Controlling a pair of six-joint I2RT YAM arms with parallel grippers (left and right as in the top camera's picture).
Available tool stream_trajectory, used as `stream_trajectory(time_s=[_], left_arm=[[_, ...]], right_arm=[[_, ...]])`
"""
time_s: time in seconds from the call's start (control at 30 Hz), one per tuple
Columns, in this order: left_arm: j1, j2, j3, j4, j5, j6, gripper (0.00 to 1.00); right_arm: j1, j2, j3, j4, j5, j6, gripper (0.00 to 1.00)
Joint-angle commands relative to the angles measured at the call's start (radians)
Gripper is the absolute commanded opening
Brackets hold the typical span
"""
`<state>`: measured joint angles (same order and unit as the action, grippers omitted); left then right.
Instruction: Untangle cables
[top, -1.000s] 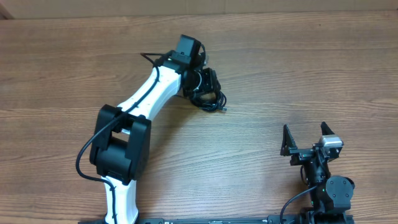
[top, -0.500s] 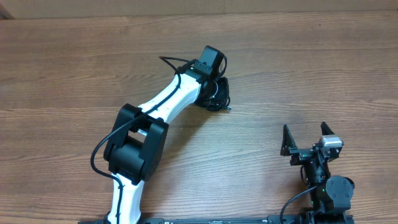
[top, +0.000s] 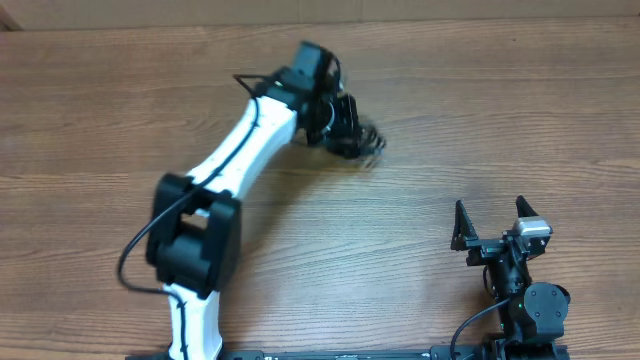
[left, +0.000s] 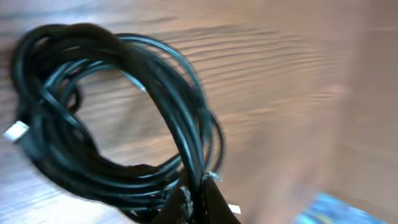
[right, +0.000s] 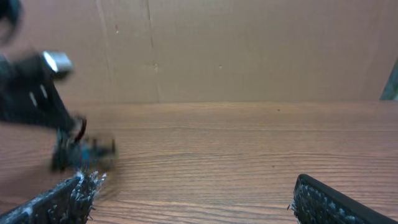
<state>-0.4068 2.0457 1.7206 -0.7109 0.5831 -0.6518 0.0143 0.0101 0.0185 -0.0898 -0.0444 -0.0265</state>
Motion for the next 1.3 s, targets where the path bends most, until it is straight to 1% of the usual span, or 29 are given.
stream_trajectory(time_s=[0.0,0.1,0.3,0.33,0.4,0.43,0.47,0.5,0.57,0.67,0.7,0.73,0.8,0.9,0.97,1.03,1.07,1.2,1.27], left_arm=[[0.015,-0.148,0.051,-0.026,0.14,-0.067,0.04],[0.016,-0.196,0.051,-0.063,0.154,-0.067,0.04],[0.013,-0.249,0.051,-0.09,0.304,-0.081,0.04],[0.013,-0.249,0.051,-0.097,0.309,-0.081,0.04],[0.013,-0.248,0.05,-0.133,0.304,-0.056,0.04],[0.014,-0.247,0.05,-0.152,0.299,-0.023,0.04],[0.014,-0.247,0.05,-0.164,0.298,0.03,0.04],[0.013,-0.246,0.049,-0.177,0.297,0.082,0.04],[0.008,-0.246,0.049,-0.201,0.298,0.154,0.04],[-0.005,-0.246,0.049,-0.205,0.306,0.19,0.04],[-0.011,-0.246,0.049,-0.204,0.309,0.205,0.04],[-0.016,-0.246,0.049,-0.204,0.309,0.218,0.04],[-0.027,-0.246,0.049,-0.205,0.321,0.29,0.04],[-0.04,-0.246,0.049,-0.209,0.354,0.421,0.04],[-0.046,-0.246,0.049,-0.215,0.395,0.491,0.04],[-0.047,-0.246,0.049,-0.223,0.425,0.545,0.04],[-0.047,-0.246,0.049,-0.227,0.432,0.562,0.04],[-0.048,-0.247,0.049,-0.232,0.451,0.612,0.04],[-0.05,-0.246,0.049,-0.235,0.493,0.669,0.04]], right_arm=[[-0.003,-0.007,-0.01,0.006,0.01,-0.005,1.0],[-0.003,-0.007,-0.01,0.006,0.01,-0.005,1.0],[-0.003,-0.007,-0.01,0.006,0.01,-0.005,1.0],[-0.003,-0.007,-0.01,0.006,0.01,-0.005,1.0],[-0.003,-0.007,-0.01,0.011,0.009,-0.005,1.0],[-0.002,-0.007,-0.01,0.028,-0.016,0.0,1.0],[-0.002,-0.007,-0.01,0.047,-0.074,0.026,1.0],[-0.002,-0.007,-0.01,0.068,-0.187,0.093,1.0],[-0.002,-0.007,-0.01,0.075,-0.466,0.242,1.0],[-0.002,-0.007,-0.01,0.13,-0.787,0.421,1.0],[-0.002,-0.007,-0.01,0.134,-0.866,0.47,1.0],[-0.002,-0.007,-0.01,0.135,-0.895,0.488,1.0],[-0.003,-0.007,-0.01,0.183,-0.9,0.534,1.0],[-0.003,-0.007,0.004,0.357,-0.922,0.578,1.0],[-0.008,-0.007,0.059,0.392,-0.899,0.58,1.0],[-0.026,-0.001,0.143,0.314,-0.84,0.569,1.0],[-0.041,0.011,0.199,0.24,-0.805,0.541,1.0],[-0.12,0.147,0.446,-0.171,-0.675,0.398,1.0],[-0.15,0.254,0.542,-0.324,-0.649,0.328,1.0]])
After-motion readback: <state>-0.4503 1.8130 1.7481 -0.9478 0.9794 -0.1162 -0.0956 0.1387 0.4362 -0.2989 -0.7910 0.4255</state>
